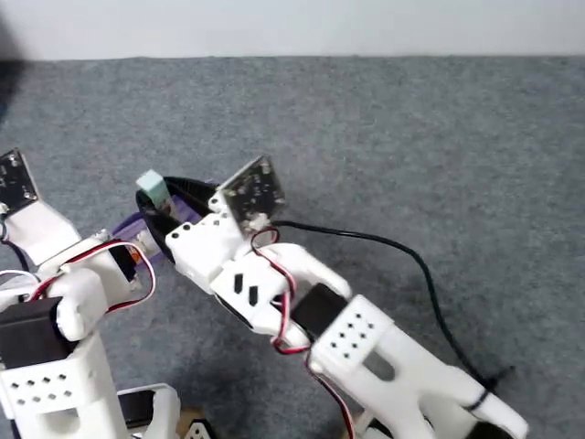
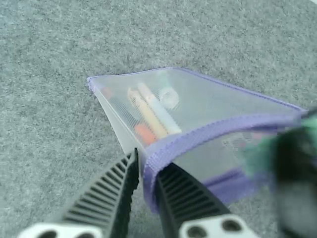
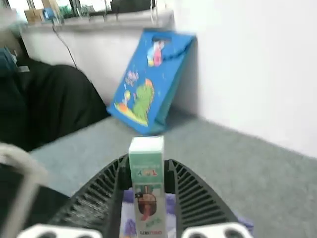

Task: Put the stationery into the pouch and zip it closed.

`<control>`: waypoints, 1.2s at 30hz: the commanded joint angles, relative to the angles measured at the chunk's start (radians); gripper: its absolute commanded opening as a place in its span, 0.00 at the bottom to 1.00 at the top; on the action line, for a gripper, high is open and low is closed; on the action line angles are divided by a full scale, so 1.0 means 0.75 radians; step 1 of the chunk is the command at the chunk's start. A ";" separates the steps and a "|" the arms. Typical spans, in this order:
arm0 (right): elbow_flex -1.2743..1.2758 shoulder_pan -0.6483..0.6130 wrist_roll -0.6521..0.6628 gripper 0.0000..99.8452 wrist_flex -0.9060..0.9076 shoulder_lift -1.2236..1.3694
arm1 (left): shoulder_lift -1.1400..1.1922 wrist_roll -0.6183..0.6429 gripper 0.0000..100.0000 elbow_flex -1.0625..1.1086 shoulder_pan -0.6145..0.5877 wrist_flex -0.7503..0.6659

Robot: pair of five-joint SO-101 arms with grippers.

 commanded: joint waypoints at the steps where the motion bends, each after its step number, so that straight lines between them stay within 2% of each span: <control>1: -0.012 -0.001 0.027 0.01 -0.038 0.060 | 0.012 0.014 0.01 -0.060 -0.002 -0.025; 5: -0.014 -0.001 0.031 0.03 -0.024 0.083 | 0.012 0.014 0.01 -0.060 -0.002 -0.023; 11: -0.037 -0.005 0.133 0.27 0.142 0.007 | 0.012 0.014 0.01 -0.060 -0.002 -0.023; 14: -0.074 -0.001 0.131 0.25 0.275 -0.077 | 0.014 0.014 0.01 -0.060 -0.002 -0.023; 20: -0.090 0.101 0.125 0.11 0.527 -0.275 | 0.008 0.014 0.01 -0.060 -0.002 -0.023; 25: -0.088 0.224 0.125 0.10 0.762 -0.320 | 0.008 0.014 0.01 -0.060 -0.004 -0.023; 28: -0.068 0.257 0.129 0.14 0.832 -0.314 | 0.008 0.014 0.01 -0.060 -0.004 -0.025; 33: 0.027 0.257 0.131 0.28 0.830 -0.195 | 0.008 0.014 0.01 -0.060 0.004 -0.031; 36: 0.027 0.263 0.129 0.28 0.717 -0.064 | 0.010 0.014 0.01 -0.060 0.004 -0.031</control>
